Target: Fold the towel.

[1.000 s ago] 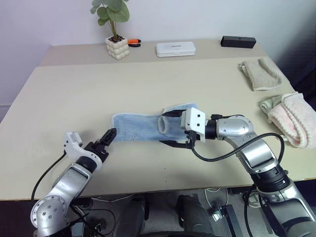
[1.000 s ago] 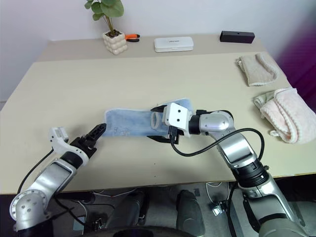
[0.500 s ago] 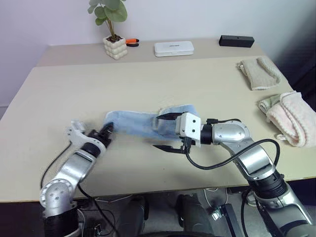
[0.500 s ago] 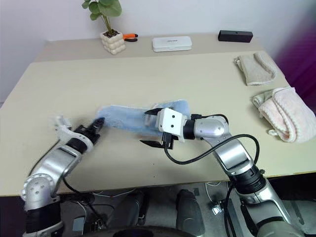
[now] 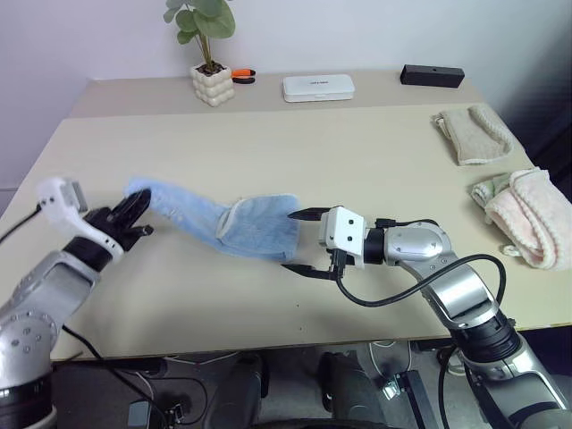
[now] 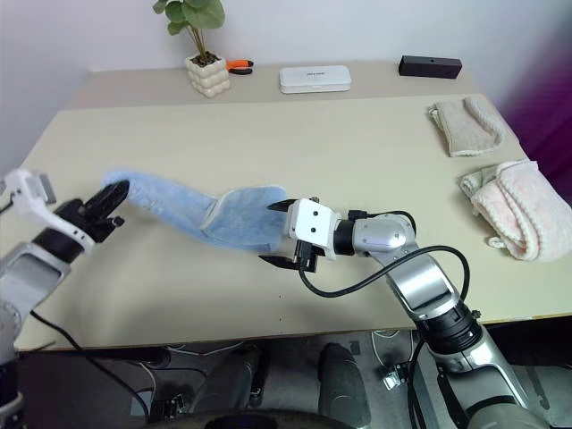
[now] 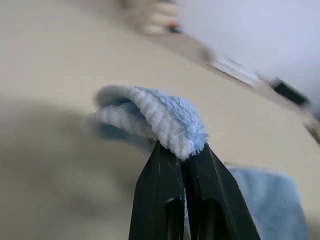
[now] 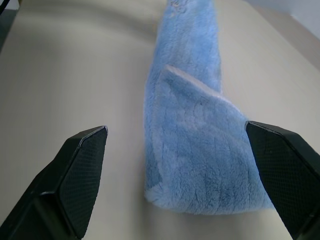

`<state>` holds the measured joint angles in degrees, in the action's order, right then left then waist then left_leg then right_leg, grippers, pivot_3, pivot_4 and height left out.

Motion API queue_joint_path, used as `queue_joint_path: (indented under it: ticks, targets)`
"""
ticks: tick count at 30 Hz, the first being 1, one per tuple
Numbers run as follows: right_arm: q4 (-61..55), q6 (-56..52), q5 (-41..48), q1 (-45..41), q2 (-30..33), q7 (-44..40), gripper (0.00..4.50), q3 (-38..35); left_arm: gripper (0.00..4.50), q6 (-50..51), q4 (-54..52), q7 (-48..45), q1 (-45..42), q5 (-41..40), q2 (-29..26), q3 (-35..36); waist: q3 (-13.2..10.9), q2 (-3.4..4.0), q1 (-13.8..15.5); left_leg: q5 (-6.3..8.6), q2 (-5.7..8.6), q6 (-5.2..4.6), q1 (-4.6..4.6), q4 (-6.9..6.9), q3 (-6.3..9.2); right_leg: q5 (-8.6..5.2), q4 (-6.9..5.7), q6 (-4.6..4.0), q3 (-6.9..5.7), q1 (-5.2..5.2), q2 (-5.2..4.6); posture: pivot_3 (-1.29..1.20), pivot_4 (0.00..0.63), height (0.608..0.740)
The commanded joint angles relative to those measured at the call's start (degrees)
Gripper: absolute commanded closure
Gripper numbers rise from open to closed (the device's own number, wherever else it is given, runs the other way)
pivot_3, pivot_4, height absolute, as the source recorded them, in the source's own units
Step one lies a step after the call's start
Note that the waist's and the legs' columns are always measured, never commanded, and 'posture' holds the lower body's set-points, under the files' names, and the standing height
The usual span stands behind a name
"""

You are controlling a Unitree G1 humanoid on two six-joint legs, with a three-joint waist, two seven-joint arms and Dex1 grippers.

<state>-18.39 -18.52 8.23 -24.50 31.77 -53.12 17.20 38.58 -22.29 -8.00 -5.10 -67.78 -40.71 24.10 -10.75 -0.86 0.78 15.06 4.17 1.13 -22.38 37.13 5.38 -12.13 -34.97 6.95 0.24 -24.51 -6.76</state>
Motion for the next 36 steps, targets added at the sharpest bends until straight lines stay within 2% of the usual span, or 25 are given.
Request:
queue_joint_path:
  ticks: [1, 5, 9, 14, 17, 22, 23, 27, 28, 29, 32, 33, 35, 36]
  targets:
    - [-0.23, 1.16, -0.35, 0.31, 0.23, 0.64, 0.0, -1.03, 4.43, 1.56, -6.45, -10.82, -4.21, 4.81, -3.23, -9.57, 0.0, 0.0, -0.17, 0.0, -0.01, 0.0, 0.0, -0.01, -0.04, 0.0, 0.01, 0.0, 0.03, 0.0, -0.01, 0.0, 0.15, 0.74]
    - [0.25, 1.43, -0.86, 0.66, 0.5, 1.22, 0.0, -1.65, 4.43, 1.18, -6.82, -20.19, -7.45, 13.59, -5.39, -20.49, -0.01, 0.02, -0.81, 0.02, -0.02, -0.03, 0.04, -0.09, -0.22, 0.02, 0.0, 0.05, 0.16, -0.09, 0.03, 0.0, 0.15, 0.74]
    - [-0.35, 1.35, -1.21, 1.91, 1.5, 2.09, 0.0, -2.78, 4.43, -1.63, -1.97, -25.3, -10.85, 26.17, -4.48, -31.45, -0.02, 0.02, -1.34, 0.02, -0.03, -0.03, 0.03, -0.13, -0.21, 0.02, -0.01, 0.04, 0.15, -0.12, 0.08, 0.0, 0.15, 0.74]
    - [-1.93, 0.91, -1.4, 4.27, 2.57, 2.82, 0.0, -3.66, 4.43, -3.5, 2.86, -27.03, -12.82, 31.58, 0.27, -33.55, -0.05, -0.01, -1.36, 0.03, -0.06, -0.05, 0.01, -0.13, -0.19, 0.04, 0.0, 0.09, 0.15, -0.13, 0.05, 0.0, 0.15, 0.74]
    - [-2.77, 0.57, -1.58, 5.42, 3.02, 3.46, 0.0, -3.92, 3.54, -2.64, 2.8, -28.33, -11.68, 29.89, 3.12, -31.52, -0.06, -0.03, -1.36, 0.03, -0.08, -0.06, 0.0, -0.11, -0.16, 0.11, 0.0, 0.22, 0.15, -0.13, 0.02, 0.0, 0.15, 0.74]
    - [-3.41, 0.32, -1.26, 5.8, 3.54, 3.74, 0.0, -4.14, 0.99, 1.96, -0.27, -28.17, -10.34, 21.81, 5.57, -24.03, -0.07, -0.03, -1.46, 0.03, -0.12, -0.06, 0.0, -0.09, 0.02, 0.11, -0.01, 0.23, 0.15, -0.13, 0.02, 0.0, 0.15, 0.74]
    - [-3.22, 0.34, -1.26, 5.59, 3.67, 3.8, 0.0, -4.39, 0.62, 3.58, -0.95, -27.65, -9.93, 18.59, 5.45, -21.02, -0.07, -0.03, -1.44, 0.03, -0.13, -0.06, 0.0, -0.09, 0.05, 0.11, -0.02, 0.24, 0.15, -0.14, 0.01, 0.0, 0.15, 0.74]
    - [-2.54, -1.57, 1.42, 4.21, 3.32, 4.01, 0.0, -7.31, 0.62, 6.66, -2.17, -24.65, -8.26, 6.64, 4.72, -7.52, -0.07, -0.02, -1.47, 0.03, -0.13, -0.06, 0.01, -0.08, 0.08, 0.11, -0.03, 0.25, 0.16, -0.14, 0.0, 0.0, 0.15, 0.74]
    - [-2.65, -2.83, 2.83, 3.95, 3.03, 4.11, 0.24, -8.44, 0.57, 7.02, -1.69, -23.27, -8.22, 4.82, 4.64, -4.94, -0.07, -0.03, -1.42, 0.03, -0.14, -0.05, 0.0, -0.08, 0.12, 0.11, -0.04, 0.25, 0.15, -0.14, 0.0, 0.0, 0.15, 0.74]
    - [-2.89, -4.1, 4.47, 3.41, 2.72, 4.03, 0.53, -9.56, 0.87, 6.61, -1.17, -22.09, -8.1, 4.91, 4.31, -2.82, -0.07, -0.03, -1.41, 0.03, -0.14, -0.05, 0.0, -0.07, 0.15, 0.11, -0.05, 0.25, 0.15, -0.14, 0.0, 0.0, 0.15, 0.74]
    - [-3.12, -7.43, 7.87, 0.62, 0.47, 5.44, 1.77, -11.5, 1.8, 4.8, -1.52, -20.93, -7.29, 9.96, 2.75, -1.82, -0.07, -0.03, -1.37, 0.03, -0.11, -0.05, 0.01, -0.05, 0.15, 0.11, -0.05, 0.25, 0.15, -0.1, 0.0, 0.0, 0.15, 0.74]
    - [-2.83, -8.94, 8.9, -0.94, -1.25, 6.54, 2.39, -11.59, 2.42, 4.18, -1.92, -20.69, -6.84, 13.06, 2.05, -3.63, -0.07, -0.03, -1.4, 0.03, -0.09, -0.05, 0.01, -0.05, 0.14, 0.11, -0.04, 0.24, 0.15, -0.09, 0.0, 0.0, 0.15, 0.74]
    - [-1.62, -10.82, 9.46, -4.05, -5.05, 8.97, 3.36, -10.59, 3.37, 2.9, -2.27, -20.07, -6.37, 19.12, 1.6, -8.67, -0.07, -0.02, -1.41, 0.03, -0.07, -0.05, 0.03, -0.06, 0.11, 0.11, -0.05, 0.24, 0.16, -0.09, 0.01, 0.0, 0.15, 0.74]
    - [-0.69, -11.59, 9.25, -5.38, -6.85, 10.3, 3.92, -9.99, 3.44, 2.24, -2.12, -19.82, -6.47, 21.16, 2.13, -10.72, -0.06, -0.02, -1.39, 0.02, -0.06, -0.05, 0.03, -0.06, 0.11, 0.11, -0.06, 0.24, 0.15, -0.1, 0.01, 0.0, 0.15, 0.74]
